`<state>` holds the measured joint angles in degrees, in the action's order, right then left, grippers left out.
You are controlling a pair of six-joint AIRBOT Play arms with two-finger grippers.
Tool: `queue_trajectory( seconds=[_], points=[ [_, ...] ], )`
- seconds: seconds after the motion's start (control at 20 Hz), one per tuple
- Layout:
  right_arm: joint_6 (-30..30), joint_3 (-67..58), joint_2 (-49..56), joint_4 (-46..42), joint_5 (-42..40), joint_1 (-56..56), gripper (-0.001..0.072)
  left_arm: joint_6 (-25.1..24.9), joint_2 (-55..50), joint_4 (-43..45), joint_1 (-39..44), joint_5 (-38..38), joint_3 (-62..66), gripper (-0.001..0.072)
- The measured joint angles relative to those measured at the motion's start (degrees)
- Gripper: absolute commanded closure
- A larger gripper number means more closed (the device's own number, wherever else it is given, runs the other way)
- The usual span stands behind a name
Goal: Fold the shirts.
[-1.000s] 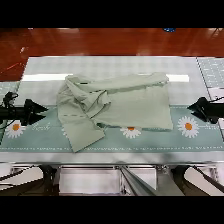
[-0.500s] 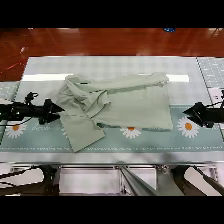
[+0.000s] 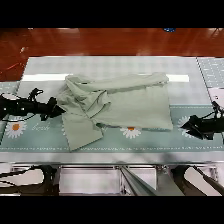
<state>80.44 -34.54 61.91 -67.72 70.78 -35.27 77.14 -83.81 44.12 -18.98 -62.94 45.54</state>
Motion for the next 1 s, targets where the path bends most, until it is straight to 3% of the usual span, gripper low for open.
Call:
queue_trajectory(
  seconds=[0.5,0.55,0.6,0.65,0.7,1.0],
  points=[
    [-3.1,3.5,7.5,13.4,-4.5,6.8,0.0308,-0.2,0.0,-0.4,0.6,-0.7,0.4,0.0682],
    [-3.3,3.5,8.5,15.2,-6.0,8.0,0.0363,-0.2,0.0,-0.4,0.8,-0.6,0.4,0.0682],
    [-3.5,3.5,9.3,16.7,-7.7,9.0,0.0468,-0.2,0.0,-0.4,1.1,-0.5,0.4,0.0682],
    [-3.7,3.5,10.0,17.7,-9.5,10.0,0.0618,-0.2,0.0,-0.4,1.3,-0.5,0.4,0.0682],
    [-4.1,3.5,10.5,18.6,-11.5,11.0,0.0687,-0.2,0.0,-0.4,1.4,-0.4,0.5,0.0682],
    [-9.4,-5.3,9.6,23.1,-9.8,13.9,0.0688,-0.1,1.5,-0.5,1.5,-3.2,5.1,0.0682]
  ],
)
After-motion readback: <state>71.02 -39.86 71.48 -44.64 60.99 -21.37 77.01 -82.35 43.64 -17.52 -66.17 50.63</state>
